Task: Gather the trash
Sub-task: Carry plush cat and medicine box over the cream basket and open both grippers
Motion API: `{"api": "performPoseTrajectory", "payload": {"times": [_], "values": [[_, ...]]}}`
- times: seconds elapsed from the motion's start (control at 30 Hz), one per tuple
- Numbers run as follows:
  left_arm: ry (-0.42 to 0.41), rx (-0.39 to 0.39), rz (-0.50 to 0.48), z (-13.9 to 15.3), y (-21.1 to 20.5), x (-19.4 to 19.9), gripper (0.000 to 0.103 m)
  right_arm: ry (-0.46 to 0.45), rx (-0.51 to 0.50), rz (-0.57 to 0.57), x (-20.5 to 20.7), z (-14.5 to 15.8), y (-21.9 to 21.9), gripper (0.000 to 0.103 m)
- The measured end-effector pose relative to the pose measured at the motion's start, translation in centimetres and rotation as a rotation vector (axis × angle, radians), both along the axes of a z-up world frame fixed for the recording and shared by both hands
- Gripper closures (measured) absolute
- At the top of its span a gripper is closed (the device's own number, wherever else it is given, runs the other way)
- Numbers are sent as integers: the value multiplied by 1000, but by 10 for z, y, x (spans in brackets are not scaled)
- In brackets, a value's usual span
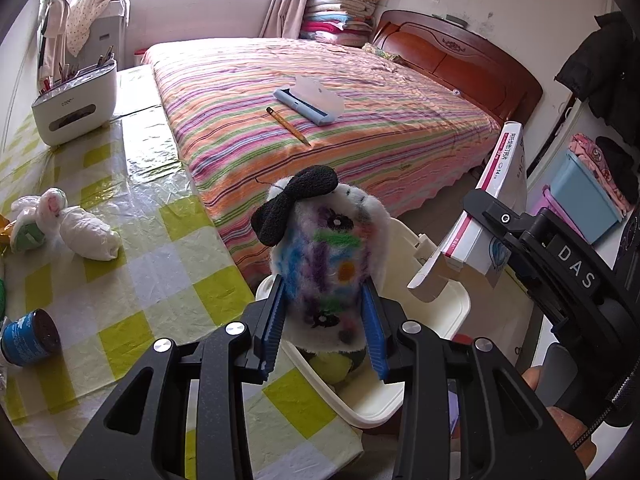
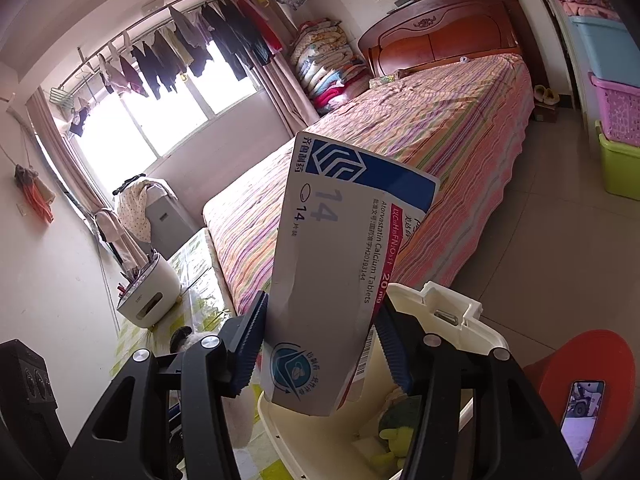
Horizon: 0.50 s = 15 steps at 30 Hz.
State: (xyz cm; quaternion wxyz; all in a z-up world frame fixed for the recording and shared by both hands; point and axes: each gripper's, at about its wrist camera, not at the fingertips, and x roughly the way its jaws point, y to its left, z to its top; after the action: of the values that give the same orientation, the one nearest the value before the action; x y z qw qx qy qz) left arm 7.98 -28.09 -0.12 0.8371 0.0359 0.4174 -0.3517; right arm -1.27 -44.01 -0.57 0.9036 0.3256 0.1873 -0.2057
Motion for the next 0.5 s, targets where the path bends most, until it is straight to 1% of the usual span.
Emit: {"api": "performPoseTrajectory", "payload": {"times": [0.2, 0.27, 0.5], "values": [[12, 10, -4, -8, -7, 3, 68, 6, -1, -2, 1, -1, 0, 48], [13, 12, -6, -9, -9, 4, 68, 7, -5, -5, 0, 0, 0, 39], [14, 25, -9, -14, -12, 7, 68, -10, 2, -23, -3, 0, -3, 38]]}}
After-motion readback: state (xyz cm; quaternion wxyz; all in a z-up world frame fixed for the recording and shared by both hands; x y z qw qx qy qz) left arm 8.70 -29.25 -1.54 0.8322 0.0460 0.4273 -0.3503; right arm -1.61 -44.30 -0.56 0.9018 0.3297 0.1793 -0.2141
